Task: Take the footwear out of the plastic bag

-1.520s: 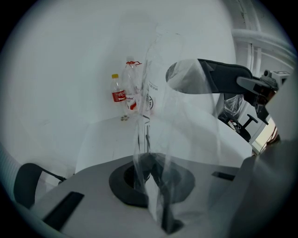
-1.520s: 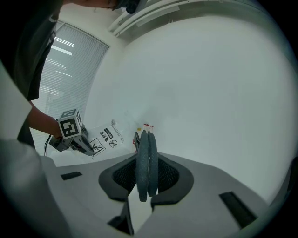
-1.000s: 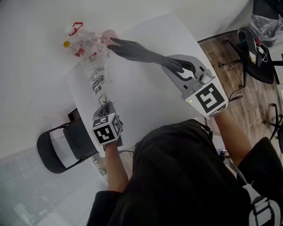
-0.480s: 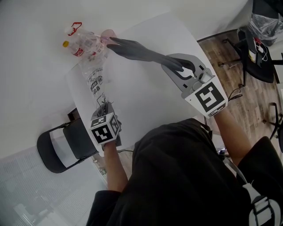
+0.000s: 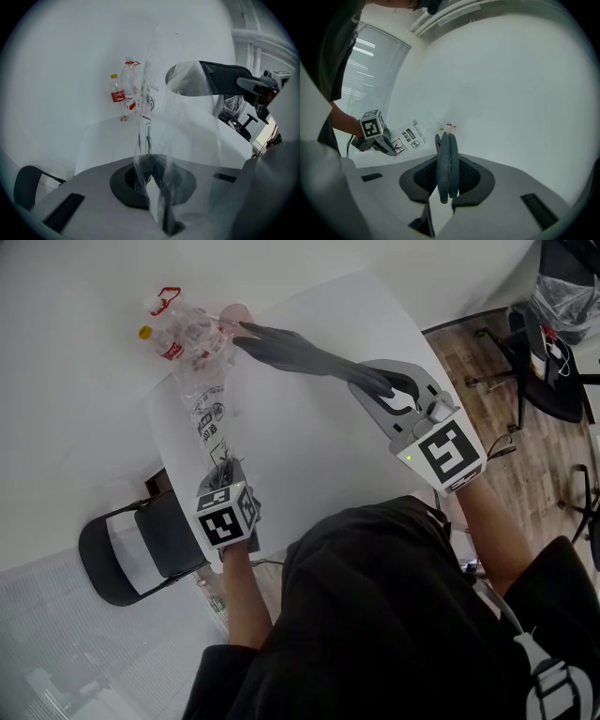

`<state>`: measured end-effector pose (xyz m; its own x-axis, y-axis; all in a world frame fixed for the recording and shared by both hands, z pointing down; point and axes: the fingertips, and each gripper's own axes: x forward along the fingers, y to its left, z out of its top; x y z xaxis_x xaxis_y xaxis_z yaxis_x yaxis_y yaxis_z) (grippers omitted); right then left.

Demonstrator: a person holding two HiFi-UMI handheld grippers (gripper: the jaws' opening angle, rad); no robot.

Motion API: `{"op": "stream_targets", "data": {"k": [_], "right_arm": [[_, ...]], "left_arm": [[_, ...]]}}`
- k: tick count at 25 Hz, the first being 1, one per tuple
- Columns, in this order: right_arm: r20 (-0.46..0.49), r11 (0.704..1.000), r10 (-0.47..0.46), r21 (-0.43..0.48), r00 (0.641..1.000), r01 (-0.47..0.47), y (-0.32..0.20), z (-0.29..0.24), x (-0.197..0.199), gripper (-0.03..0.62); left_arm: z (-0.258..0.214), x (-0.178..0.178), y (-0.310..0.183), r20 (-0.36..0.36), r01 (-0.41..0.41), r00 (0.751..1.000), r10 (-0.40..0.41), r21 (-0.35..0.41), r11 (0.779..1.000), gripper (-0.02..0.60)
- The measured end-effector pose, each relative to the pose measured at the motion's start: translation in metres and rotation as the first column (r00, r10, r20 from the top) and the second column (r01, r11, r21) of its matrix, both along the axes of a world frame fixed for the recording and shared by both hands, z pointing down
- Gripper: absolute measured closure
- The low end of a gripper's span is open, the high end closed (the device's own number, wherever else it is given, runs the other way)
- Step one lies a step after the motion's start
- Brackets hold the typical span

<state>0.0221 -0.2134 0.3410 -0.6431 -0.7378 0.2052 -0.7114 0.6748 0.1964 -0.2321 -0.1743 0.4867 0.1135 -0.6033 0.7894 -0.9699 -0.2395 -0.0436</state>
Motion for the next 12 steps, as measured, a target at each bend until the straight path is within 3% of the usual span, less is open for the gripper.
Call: {"op": "stream_targets", "data": {"k": [12], "right_arm": [[-0.006,1.0,-0.01,0.001,1.0,0.01,-0.0002,0.0,-0.0013,0.516]], "left_arm": [[-0.0014,0.0014,0.0011,0.0,-0.002,1.0,0.002,0.006,1.0,0.558]]}}
